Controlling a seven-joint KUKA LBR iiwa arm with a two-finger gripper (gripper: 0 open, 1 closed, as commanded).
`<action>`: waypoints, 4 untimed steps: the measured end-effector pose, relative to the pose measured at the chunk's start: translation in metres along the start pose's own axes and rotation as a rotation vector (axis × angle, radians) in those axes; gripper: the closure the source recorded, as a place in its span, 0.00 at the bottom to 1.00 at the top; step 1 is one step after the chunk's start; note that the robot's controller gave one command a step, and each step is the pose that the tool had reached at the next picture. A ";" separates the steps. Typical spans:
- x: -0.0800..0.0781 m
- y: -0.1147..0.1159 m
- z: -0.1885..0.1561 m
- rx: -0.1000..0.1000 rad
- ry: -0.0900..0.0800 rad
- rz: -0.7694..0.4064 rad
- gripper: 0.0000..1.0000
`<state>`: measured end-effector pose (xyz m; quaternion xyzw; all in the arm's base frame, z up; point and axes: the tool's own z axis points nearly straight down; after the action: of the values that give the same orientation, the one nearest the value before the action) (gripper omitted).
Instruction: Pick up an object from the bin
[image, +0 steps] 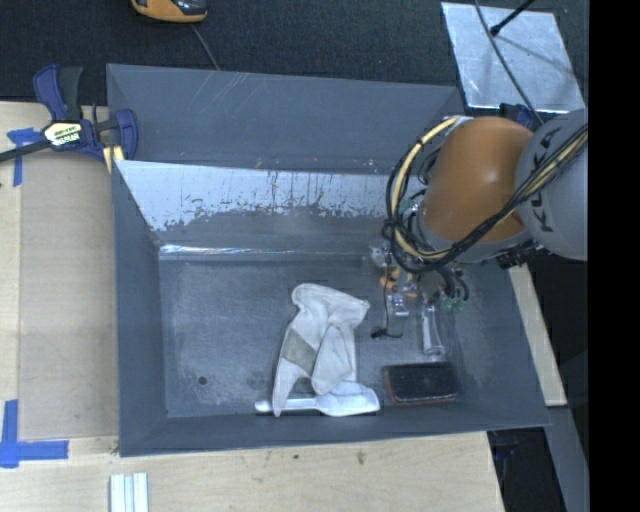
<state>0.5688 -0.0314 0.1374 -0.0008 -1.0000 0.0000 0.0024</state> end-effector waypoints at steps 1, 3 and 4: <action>-0.002 0.000 -0.005 0.000 -0.008 -0.001 0.00; 0.012 0.012 0.062 0.000 -0.008 -0.015 0.00; 0.013 0.012 0.069 0.001 -0.010 -0.145 1.00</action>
Offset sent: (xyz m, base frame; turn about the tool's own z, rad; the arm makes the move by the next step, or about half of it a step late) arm 0.0127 0.0126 -0.0654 -0.1031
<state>0.5551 -0.0196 0.0689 0.0719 -0.9974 0.0003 -0.0023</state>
